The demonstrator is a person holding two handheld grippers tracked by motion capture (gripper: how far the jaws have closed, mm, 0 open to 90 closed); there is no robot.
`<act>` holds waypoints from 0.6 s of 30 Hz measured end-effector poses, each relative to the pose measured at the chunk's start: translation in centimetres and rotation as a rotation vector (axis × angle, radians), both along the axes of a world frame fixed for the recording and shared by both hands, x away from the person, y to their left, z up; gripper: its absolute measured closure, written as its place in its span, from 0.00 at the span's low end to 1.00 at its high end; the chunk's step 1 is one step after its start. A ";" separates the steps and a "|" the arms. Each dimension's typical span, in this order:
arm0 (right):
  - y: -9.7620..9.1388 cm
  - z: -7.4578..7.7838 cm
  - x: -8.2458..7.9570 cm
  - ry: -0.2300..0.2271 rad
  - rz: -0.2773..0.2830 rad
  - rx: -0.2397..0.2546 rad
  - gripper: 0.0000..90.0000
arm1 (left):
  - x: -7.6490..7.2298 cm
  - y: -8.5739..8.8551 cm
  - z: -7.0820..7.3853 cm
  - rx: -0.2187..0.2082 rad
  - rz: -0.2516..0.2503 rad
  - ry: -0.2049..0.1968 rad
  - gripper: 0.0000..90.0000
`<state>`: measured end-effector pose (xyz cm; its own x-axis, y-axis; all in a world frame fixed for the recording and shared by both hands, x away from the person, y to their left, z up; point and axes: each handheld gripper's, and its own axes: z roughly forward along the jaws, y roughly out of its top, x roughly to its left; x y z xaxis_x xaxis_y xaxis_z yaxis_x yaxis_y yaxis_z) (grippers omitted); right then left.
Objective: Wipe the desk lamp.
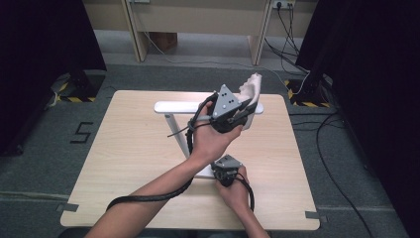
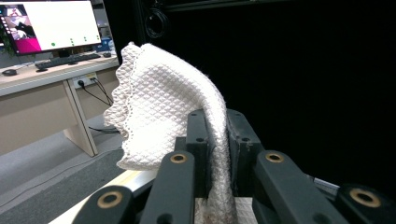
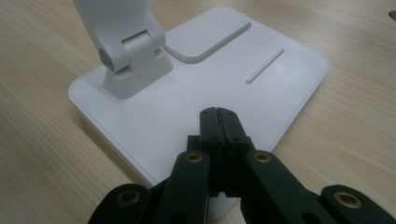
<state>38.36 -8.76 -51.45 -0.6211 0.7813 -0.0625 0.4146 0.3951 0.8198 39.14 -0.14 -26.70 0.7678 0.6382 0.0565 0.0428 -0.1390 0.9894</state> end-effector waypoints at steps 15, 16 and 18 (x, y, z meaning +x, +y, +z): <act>0.0 0.0 0.0 0.002 0.000 0.001 1.00 | 0.1 -1.3 0.1 0.012 -0.010 0.002 0.90; 0.0 0.0 0.0 0.001 0.000 0.001 1.00 | 0.0 -1.4 0.1 0.011 -0.011 0.004 0.90; 0.0 0.0 0.0 0.002 0.000 0.000 1.00 | 0.0 -1.5 0.1 0.012 -0.012 0.004 0.90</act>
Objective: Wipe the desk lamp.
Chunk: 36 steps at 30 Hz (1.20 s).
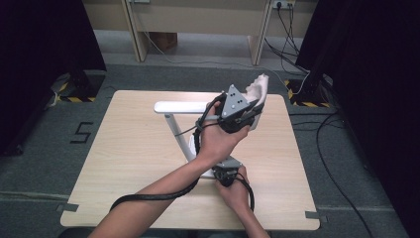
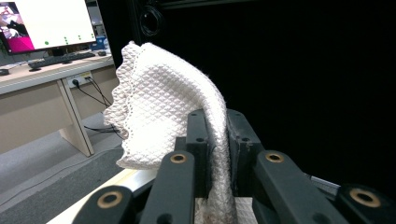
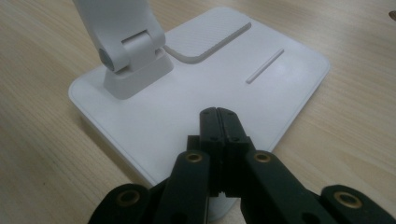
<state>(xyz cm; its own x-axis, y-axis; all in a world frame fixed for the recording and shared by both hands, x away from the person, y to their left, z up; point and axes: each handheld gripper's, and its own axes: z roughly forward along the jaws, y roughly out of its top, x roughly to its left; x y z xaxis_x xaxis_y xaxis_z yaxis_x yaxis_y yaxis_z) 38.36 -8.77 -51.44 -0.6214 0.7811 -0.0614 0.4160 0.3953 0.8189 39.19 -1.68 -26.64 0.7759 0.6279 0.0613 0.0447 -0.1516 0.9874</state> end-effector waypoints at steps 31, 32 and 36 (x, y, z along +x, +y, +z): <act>0.0 0.0 0.0 -0.001 -0.002 -0.007 1.00 | -0.6 -2.4 -0.8 0.031 -0.020 -0.027 0.90; 0.0 0.0 0.0 -0.002 0.000 -0.007 1.00 | -0.7 -2.4 -0.9 0.034 -0.022 -0.028 0.90; 0.0 0.0 0.0 -0.002 0.000 -0.007 1.00 | -0.8 -2.5 -1.4 0.036 -0.025 -0.021 0.90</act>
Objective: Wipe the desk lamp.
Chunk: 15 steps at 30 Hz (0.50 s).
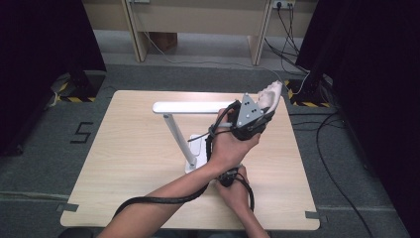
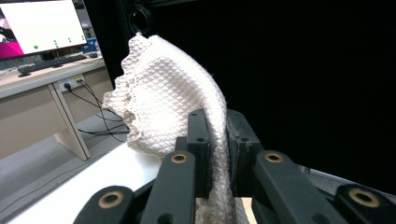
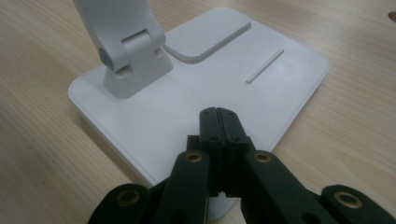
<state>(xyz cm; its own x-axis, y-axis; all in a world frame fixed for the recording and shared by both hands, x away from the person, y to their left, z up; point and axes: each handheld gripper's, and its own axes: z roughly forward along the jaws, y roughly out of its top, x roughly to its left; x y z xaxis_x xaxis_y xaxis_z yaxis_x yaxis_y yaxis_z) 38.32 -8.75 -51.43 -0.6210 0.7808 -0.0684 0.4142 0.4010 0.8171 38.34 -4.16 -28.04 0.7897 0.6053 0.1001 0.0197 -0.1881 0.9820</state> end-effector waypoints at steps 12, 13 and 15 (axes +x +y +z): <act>0.0 0.0 0.0 0.001 -0.001 0.001 1.00 | -0.2 0.6 -1.9 0.000 0.033 0.019 0.91; 0.0 0.0 0.0 0.002 0.000 0.000 1.00 | -0.2 0.7 -1.9 -0.004 0.036 0.019 0.91; 0.0 0.0 -0.1 0.002 -0.001 -0.002 1.00 | -0.3 0.9 -2.0 -0.011 0.040 0.019 0.91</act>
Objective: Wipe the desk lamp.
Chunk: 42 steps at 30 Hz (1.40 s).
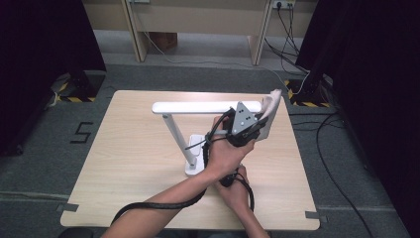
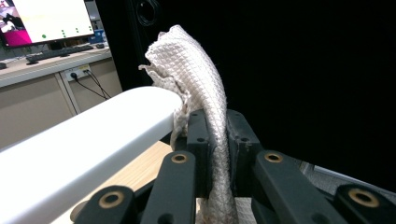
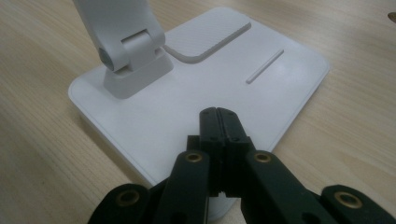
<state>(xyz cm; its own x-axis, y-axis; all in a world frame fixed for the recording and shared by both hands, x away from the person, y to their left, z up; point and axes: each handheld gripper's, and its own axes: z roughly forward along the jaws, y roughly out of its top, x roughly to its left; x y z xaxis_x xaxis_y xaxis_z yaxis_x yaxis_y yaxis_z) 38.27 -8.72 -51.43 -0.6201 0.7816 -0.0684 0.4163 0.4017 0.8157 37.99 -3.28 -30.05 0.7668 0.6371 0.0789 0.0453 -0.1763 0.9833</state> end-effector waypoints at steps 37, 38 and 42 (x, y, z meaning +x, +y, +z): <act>0.1 0.0 0.0 -0.005 -0.001 -0.003 1.00 | -0.3 2.9 -1.4 -0.064 0.086 0.019 0.91; 0.1 0.0 0.0 -0.006 -0.001 -0.004 1.00 | -0.3 3.0 -1.4 -0.063 0.087 0.018 0.91; 0.1 0.0 -0.1 -0.001 -0.003 -0.002 1.00 | -0.4 3.3 -1.4 -0.074 0.092 0.015 0.91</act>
